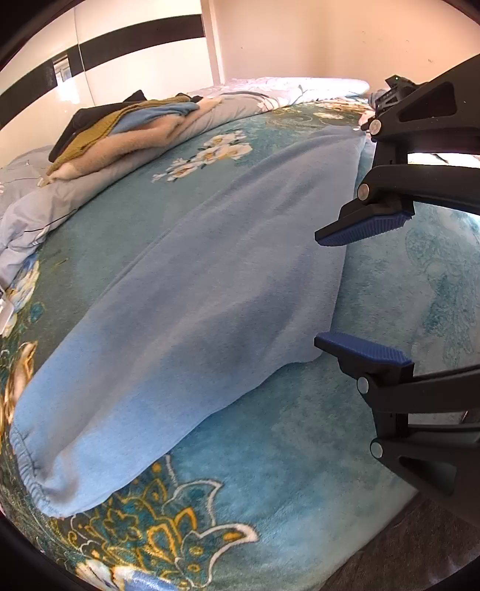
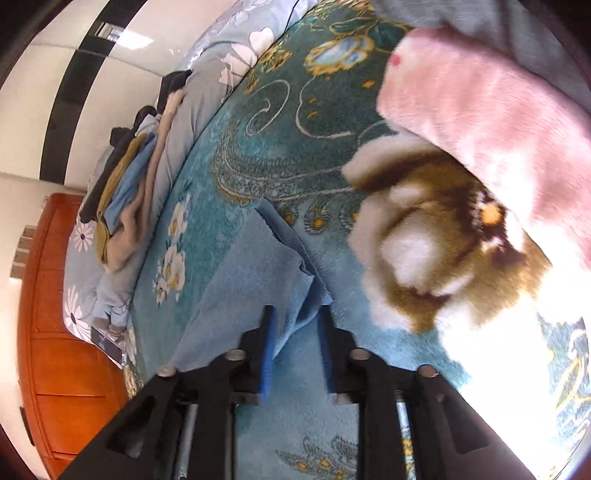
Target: Fold clothes
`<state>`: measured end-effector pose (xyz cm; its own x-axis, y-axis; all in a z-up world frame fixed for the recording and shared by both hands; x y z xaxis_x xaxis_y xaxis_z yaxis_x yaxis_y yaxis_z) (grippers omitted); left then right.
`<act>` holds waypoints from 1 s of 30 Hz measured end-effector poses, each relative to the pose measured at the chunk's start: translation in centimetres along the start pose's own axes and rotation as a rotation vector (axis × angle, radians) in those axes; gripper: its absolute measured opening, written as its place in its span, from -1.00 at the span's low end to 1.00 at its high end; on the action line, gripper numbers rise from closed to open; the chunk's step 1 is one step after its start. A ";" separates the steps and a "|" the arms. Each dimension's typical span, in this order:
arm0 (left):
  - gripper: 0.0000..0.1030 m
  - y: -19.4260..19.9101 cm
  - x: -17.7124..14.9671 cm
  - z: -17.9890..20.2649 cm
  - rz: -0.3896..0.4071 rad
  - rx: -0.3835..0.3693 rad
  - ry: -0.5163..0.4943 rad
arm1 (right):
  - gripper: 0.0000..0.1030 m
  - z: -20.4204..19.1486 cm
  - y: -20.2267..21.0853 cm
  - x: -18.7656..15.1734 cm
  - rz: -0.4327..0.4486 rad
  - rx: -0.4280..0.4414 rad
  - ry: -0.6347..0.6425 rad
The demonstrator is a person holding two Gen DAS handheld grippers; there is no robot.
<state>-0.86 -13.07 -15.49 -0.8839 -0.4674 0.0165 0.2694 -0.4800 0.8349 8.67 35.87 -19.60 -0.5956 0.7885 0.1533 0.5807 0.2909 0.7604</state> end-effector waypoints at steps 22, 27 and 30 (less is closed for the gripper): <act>0.03 0.9 1.4 -2.0 0.043 -0.067 0.071 | -0.86 -14.6 2.4 -0.6 0.127 0.087 0.342; 0.03 3.5 2.9 -5.8 0.121 -0.112 0.188 | -0.86 -25.1 0.6 -6.5 0.068 0.064 0.694; 0.04 5.0 3.6 -7.9 0.171 -0.124 0.235 | -0.86 -29.5 -2.7 -11.1 0.017 0.046 0.847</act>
Point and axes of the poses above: each gripper's, at about its wrist camera, not at the fingertips, and y roughly against the way its jaws point, z to its right, x to its top, the point moved 1 cm from there along -y, roughly the way its jaws point, and after that the axes turned 4 degrees about y, right-handed, at the moved point
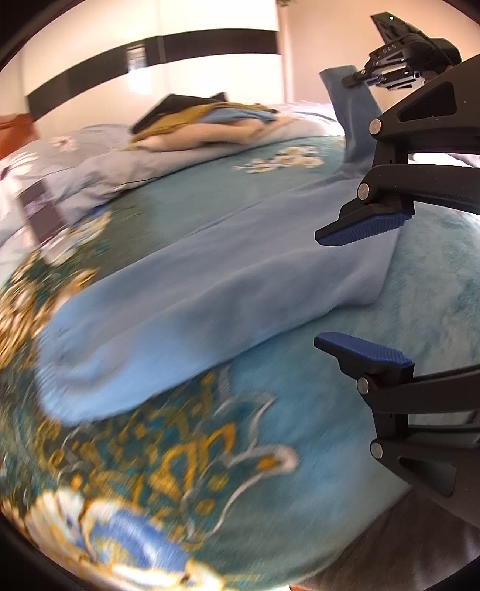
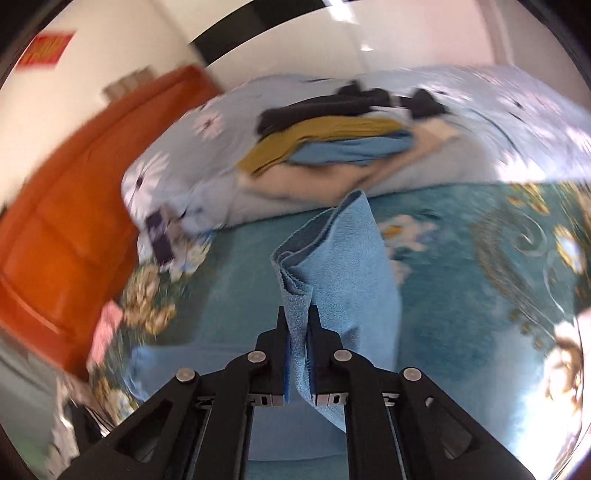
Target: Fold clothes
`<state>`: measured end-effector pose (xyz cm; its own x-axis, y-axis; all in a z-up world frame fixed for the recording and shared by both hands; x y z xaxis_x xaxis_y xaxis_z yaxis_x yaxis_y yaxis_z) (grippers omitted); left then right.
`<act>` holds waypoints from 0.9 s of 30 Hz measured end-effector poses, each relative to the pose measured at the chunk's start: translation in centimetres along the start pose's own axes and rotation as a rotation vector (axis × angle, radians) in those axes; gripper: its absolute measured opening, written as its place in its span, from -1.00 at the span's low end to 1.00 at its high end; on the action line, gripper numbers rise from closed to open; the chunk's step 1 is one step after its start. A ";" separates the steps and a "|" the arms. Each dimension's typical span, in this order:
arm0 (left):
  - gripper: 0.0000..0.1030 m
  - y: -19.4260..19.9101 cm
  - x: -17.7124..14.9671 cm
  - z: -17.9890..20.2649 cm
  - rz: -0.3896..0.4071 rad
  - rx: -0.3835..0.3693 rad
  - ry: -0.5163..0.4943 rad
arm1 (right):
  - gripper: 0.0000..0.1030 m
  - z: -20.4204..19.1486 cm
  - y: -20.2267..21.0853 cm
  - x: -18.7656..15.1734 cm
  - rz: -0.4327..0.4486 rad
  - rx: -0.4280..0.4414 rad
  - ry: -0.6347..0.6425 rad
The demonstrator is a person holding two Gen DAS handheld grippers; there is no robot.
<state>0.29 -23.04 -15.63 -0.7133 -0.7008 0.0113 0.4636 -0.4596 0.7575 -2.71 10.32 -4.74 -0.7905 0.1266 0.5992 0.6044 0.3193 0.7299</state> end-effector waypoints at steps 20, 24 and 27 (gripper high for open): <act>0.08 0.2 7.1 -7.2 0.080 -0.082 0.222 | -0.74 -16.4 -16.8 -11.2 -0.400 -0.080 0.436; 0.08 -0.3 9.4 -7.2 0.096 -0.088 0.237 | -0.32 -17.0 -17.4 -11.6 -0.446 0.027 0.434; 0.09 -0.6 11.1 -7.0 0.102 -0.079 0.235 | -0.31 -17.6 -16.7 -11.5 -0.459 0.131 0.449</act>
Point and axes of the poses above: each gripper's, at about its wrist camera, not at the fingertips, and y roughly against the way its jaws point, z to its right, x to its top, the point moved 1 cm from there along -y, roughly the way its jaws point, and after that the axes turned 4 degrees about y, right-handed, at the moved point
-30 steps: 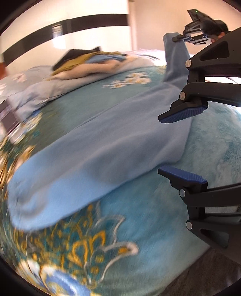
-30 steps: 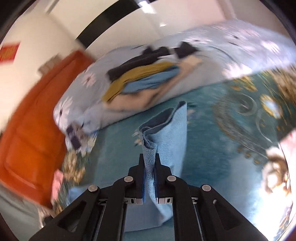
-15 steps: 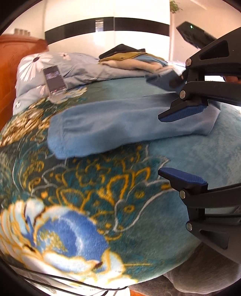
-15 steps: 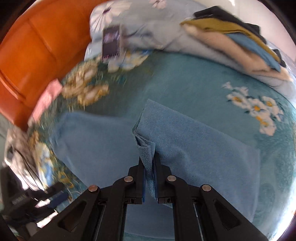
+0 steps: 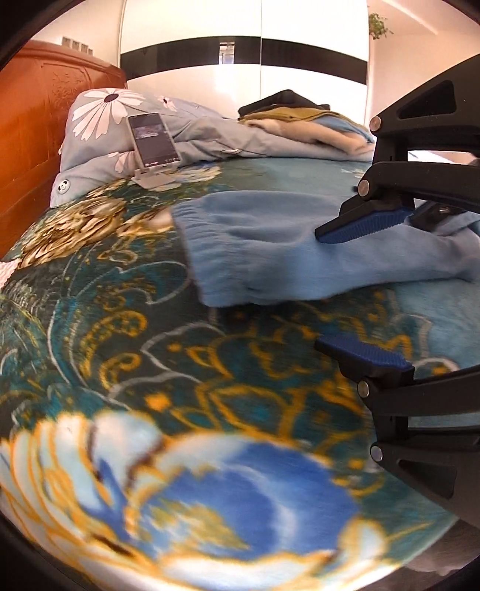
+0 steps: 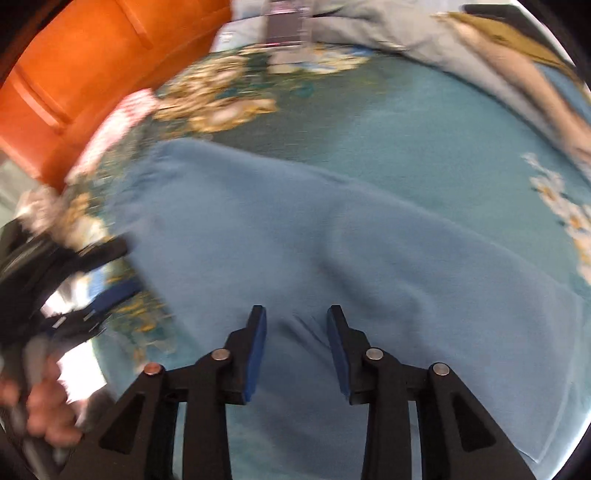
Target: Fold clothes
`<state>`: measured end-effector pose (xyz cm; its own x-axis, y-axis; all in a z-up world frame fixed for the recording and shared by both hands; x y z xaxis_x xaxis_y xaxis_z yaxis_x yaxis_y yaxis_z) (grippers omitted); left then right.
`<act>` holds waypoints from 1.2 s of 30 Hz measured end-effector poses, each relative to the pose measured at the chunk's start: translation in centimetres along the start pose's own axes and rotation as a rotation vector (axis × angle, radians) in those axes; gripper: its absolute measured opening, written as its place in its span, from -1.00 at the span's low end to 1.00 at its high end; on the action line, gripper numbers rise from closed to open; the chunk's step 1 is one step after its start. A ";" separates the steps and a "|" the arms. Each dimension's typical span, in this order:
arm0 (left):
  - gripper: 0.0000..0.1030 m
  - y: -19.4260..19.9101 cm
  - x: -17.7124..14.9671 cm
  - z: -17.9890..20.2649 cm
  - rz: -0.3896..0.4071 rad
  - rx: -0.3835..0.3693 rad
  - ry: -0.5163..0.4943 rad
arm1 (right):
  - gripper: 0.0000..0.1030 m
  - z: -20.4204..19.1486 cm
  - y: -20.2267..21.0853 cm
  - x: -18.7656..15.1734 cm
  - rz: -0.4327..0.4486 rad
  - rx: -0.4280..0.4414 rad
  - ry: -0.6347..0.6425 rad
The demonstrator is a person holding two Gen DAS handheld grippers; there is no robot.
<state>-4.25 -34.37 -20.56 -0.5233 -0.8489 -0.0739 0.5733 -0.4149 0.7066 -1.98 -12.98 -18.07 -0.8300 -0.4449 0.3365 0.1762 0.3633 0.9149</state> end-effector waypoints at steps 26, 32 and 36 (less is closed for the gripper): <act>-0.66 4.6 -7.3 18.2 0.130 -0.065 -0.531 | -0.29 15.6 13.0 -10.0 0.204 0.044 -0.468; -0.66 1.6 -16.8 22.8 0.009 -0.081 -0.742 | -0.29 18.7 15.0 -13.3 0.253 0.037 -0.552; -0.66 -2.5 -22.4 22.8 -0.100 -0.023 -0.837 | -0.29 21.0 15.8 -15.5 0.267 0.019 -0.619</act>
<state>-8.34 -6.85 -4.61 -0.8617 -0.2885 0.4174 0.5075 -0.4889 0.7095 2.56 16.83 -13.52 -0.9106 0.2114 0.3553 0.4126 0.4125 0.8122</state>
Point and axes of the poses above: each gripper's, at about its wrist camera, not at the fingertips, and y roughly against the way its jaws point, z to its right, x to its top, the point moved 1 cm from there along -y, roughly the way its jaws point, and after that the axes turned 4 degrees about y, right-handed, at the moved point
